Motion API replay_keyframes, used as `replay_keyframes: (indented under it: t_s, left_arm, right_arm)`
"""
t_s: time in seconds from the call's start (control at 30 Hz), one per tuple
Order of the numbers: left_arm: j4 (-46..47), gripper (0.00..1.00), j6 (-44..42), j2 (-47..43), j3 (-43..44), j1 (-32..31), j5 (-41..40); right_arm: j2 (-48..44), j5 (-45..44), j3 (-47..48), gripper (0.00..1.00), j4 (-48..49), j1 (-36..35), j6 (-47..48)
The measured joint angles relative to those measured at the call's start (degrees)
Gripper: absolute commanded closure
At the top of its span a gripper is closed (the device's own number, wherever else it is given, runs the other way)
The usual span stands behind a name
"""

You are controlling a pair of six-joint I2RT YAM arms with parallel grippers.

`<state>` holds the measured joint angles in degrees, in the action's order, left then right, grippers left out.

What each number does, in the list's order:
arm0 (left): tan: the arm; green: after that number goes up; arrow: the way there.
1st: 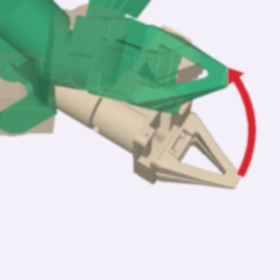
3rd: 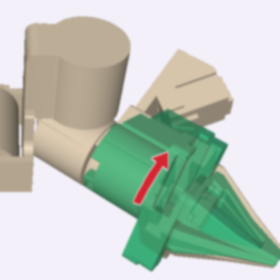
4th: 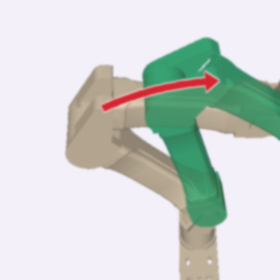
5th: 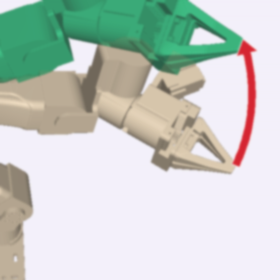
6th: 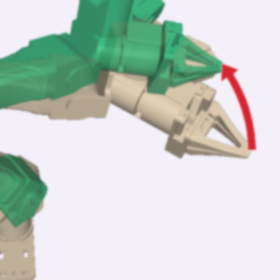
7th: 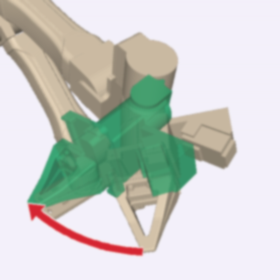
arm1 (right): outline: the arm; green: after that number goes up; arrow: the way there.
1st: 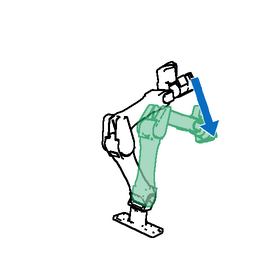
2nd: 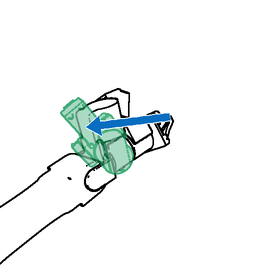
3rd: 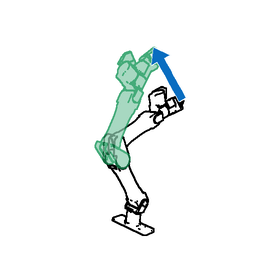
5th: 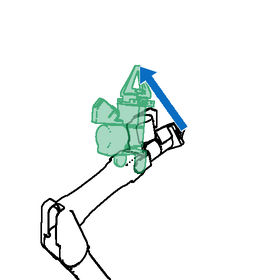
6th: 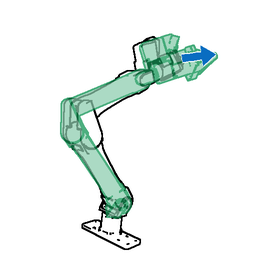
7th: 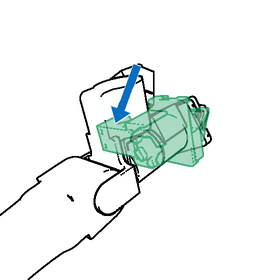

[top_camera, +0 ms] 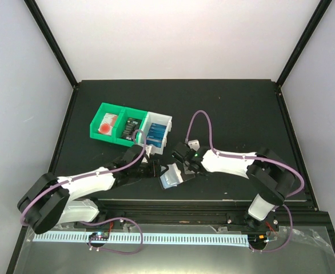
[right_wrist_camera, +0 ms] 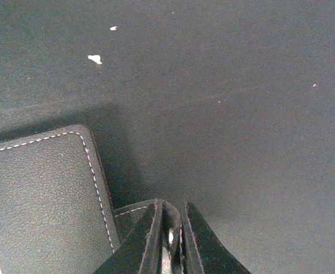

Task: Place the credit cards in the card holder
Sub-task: Open the card holder at the center of the board.

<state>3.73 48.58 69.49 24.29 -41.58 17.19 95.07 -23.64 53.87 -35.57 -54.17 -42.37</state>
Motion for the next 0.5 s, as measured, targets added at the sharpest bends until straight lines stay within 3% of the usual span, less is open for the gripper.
replay_keyframes:
  t_s: [0.33,0.5]
  left_arm:
    - [2.95,0.50,0.07,6.82,0.00,0.00,3.52]
    - [5.55,0.58,0.22,8.37,0.02,0.00,5.22]
  right_arm:
    - [0.87,0.42,-0.70,0.86,1.86,0.44,-0.26]
    - [0.33,1.99,-2.51,0.78,3.48,0.98,-0.39]
